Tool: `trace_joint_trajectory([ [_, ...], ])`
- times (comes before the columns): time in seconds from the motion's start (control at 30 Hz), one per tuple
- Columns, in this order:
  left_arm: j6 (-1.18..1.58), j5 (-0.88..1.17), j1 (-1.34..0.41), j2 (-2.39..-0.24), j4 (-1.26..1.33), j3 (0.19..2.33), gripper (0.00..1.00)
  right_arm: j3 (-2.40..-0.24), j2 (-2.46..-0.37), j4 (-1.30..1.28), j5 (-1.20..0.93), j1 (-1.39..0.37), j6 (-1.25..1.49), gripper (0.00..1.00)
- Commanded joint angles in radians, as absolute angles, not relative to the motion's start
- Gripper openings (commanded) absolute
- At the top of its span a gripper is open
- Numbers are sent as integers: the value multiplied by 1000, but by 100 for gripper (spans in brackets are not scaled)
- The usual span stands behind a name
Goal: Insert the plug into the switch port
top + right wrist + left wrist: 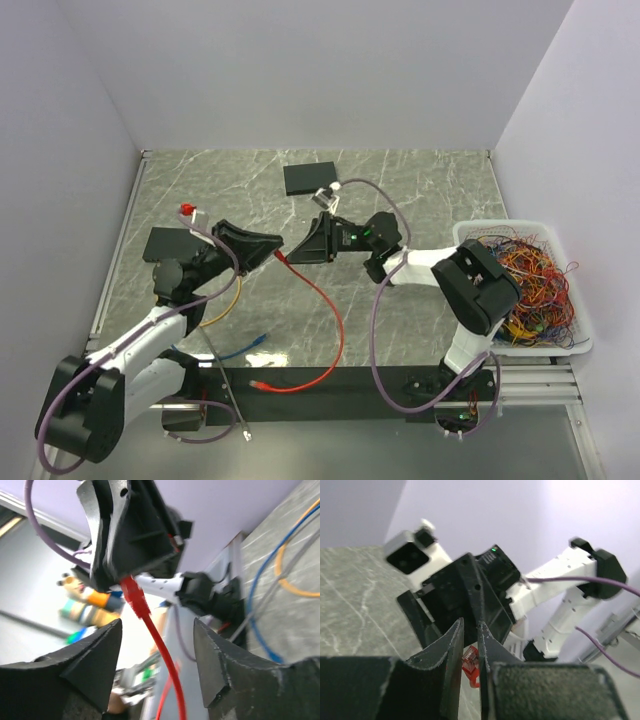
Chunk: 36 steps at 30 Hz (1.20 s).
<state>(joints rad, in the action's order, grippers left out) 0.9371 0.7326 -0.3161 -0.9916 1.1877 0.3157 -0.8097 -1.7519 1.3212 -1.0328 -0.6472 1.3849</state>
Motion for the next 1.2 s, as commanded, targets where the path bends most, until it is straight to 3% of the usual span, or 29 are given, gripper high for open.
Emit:
trace_joint_trajectory([
  [0.0, 833, 611, -321, -937, 1001, 402, 1, -805, -1602, 1212, -997, -601, 1147, 67],
  [0.1, 811, 565, -321, -933, 869, 437, 1, -856, -1452, 749, -850, -609, 748, 68],
  [0.13, 810, 534, -322, -934, 835, 449, 1, -874, -1421, 515, -716, -621, 582, 68],
  [0.3, 819, 437, -327, -1008, 594, 555, 0, -933, -1289, 194, -402, -719, 329, 68],
  [0.37, 834, 401, -333, -1035, 528, 589, 1, -956, -1263, 146, -266, -762, 278, 68],
  [0.63, 874, 302, -387, -1075, 391, 661, 1, -1038, -1307, 32, -51, -888, 172, 66],
  [1.17, 896, 275, -433, -1109, 384, 680, 0, -1160, -1430, 8, 57, -945, 150, 60],
])
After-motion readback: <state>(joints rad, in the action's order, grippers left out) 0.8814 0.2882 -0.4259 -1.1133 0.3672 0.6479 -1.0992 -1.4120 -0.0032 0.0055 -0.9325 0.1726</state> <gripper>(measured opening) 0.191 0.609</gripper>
